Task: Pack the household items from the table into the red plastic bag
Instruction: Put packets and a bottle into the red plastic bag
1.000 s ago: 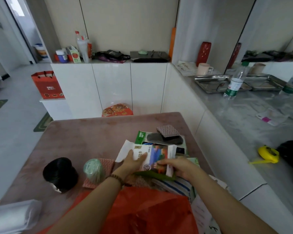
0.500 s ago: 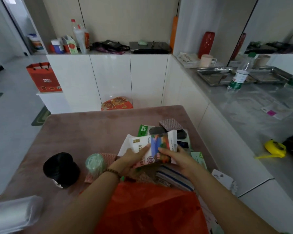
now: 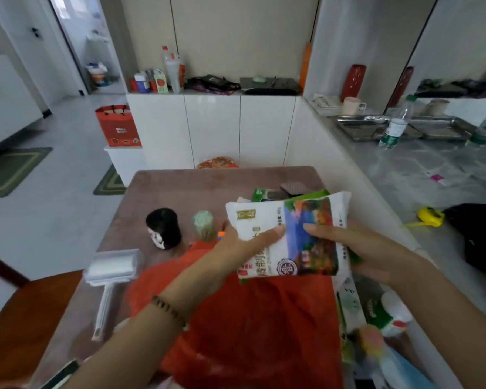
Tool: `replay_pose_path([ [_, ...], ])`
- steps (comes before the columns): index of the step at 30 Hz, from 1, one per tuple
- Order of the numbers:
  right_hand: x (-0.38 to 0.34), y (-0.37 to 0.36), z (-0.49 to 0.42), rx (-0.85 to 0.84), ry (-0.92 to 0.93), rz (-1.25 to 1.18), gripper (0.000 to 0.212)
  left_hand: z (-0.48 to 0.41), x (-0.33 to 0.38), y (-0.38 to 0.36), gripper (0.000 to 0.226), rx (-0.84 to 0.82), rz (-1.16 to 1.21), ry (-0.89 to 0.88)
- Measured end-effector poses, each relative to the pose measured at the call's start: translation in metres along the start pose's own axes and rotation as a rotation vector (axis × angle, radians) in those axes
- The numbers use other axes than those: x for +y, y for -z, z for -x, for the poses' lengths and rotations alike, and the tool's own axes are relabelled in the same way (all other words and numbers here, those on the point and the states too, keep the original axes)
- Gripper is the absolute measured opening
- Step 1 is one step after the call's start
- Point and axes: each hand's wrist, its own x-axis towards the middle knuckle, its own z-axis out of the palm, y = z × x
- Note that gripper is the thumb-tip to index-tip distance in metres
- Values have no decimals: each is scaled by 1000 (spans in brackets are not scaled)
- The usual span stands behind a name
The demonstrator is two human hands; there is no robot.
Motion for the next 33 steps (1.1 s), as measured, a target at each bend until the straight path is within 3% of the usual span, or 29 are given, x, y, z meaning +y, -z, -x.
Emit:
replay_pose_path([
  [3,42,-24,14,2,-78,-80,28,39,-33,3,30,21,-5,108],
  [9,123,-47,-17,1,-244,-188,42,49,-102,31,51,34,4,363],
  [13,169,-56,-58,80,-283,-212,53,24,-131,51,43,60,-53,485],
  [18,207,-59,-83,231,-309,-119,39,10,-155,56,33,150,-181,606],
  [22,208,-51,-78,221,-316,-45,37,11,-158,47,26,224,-261,515],
  [25,195,-48,-63,155,-286,-54,32,16,-149,33,77,313,-284,473],
  [27,181,-41,-49,137,-252,-86,27,19,-138,21,95,328,-354,393],
  [30,147,-17,-17,83,-157,-128,40,16,-114,0,74,219,-492,237],
  [33,112,13,24,124,87,5,31,-1,-89,-31,53,103,-452,82],
])
